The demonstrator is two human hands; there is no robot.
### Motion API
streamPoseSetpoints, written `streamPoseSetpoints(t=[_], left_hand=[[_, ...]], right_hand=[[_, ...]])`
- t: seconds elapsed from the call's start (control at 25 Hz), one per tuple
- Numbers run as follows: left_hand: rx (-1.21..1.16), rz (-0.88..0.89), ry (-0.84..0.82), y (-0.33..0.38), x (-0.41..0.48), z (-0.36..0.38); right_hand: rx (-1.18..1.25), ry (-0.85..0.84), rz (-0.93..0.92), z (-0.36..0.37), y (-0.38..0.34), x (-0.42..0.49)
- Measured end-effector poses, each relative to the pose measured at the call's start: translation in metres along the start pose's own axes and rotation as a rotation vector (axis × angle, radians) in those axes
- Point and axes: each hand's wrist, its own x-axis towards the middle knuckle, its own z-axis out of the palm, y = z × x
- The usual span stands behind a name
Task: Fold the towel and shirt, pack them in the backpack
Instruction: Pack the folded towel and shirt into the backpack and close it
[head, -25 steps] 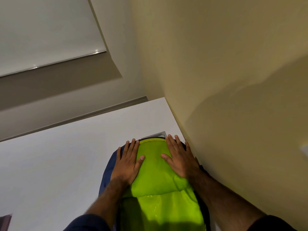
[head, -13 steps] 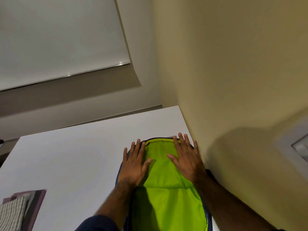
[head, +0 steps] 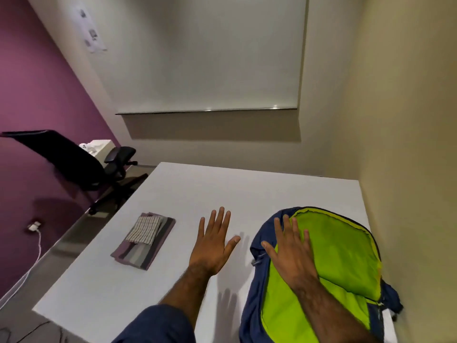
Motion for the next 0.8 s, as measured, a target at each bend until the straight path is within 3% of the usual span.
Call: streamPoseSetpoints(t=[0.48,0.8], left_hand=[[-0.042,-0.303,0.150,-0.251,-0.187,-0.048],[-0.009,-0.341,0.127,-0.377,-0.243,-0.052]], right_hand=[[-0.071,0.024,-0.318,0.013,-0.240,-0.033],[-0.202,-0.008,-0.281,0.022,-0.322,-0.048]])
